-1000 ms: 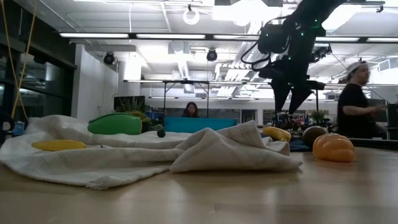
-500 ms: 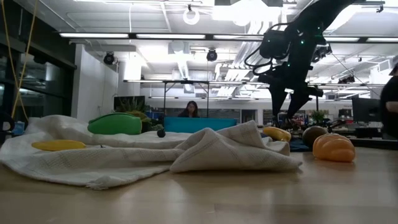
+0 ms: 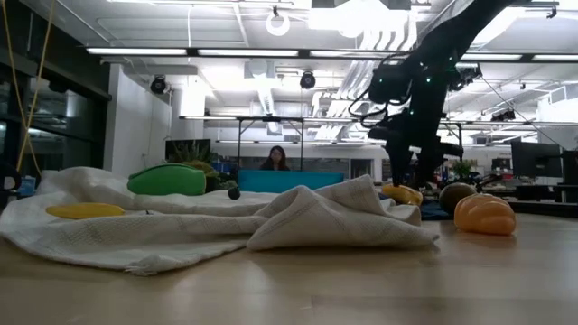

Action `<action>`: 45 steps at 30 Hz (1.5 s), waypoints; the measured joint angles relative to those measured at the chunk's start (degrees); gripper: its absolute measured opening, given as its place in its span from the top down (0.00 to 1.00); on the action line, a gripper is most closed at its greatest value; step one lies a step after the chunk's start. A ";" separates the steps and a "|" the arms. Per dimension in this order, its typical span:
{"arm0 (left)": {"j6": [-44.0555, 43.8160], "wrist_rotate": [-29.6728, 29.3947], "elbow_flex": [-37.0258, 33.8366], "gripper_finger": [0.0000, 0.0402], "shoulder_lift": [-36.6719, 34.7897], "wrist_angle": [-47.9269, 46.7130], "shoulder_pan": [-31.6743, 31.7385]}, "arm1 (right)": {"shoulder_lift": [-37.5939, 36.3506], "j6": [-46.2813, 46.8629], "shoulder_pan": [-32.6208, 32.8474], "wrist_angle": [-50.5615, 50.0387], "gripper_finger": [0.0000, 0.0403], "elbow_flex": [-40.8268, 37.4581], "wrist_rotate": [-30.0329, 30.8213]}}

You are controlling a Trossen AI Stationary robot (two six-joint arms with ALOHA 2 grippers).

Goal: Pick and placing Produce into tupperware
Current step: Put the banana into the blue bin

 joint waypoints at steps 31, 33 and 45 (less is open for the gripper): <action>0.52 0.00 0.00 0.88 0.00 -0.20 0.00 | 5.31 0.61 -0.02 3.10 0.52 0.02 -2.51; 0.50 0.00 0.00 0.88 0.00 -0.22 0.00 | 5.31 1.18 -0.02 3.10 0.54 0.04 -2.58; 0.52 0.00 0.00 0.88 0.00 -0.26 0.00 | 5.31 1.70 -0.02 3.10 0.62 0.04 -2.75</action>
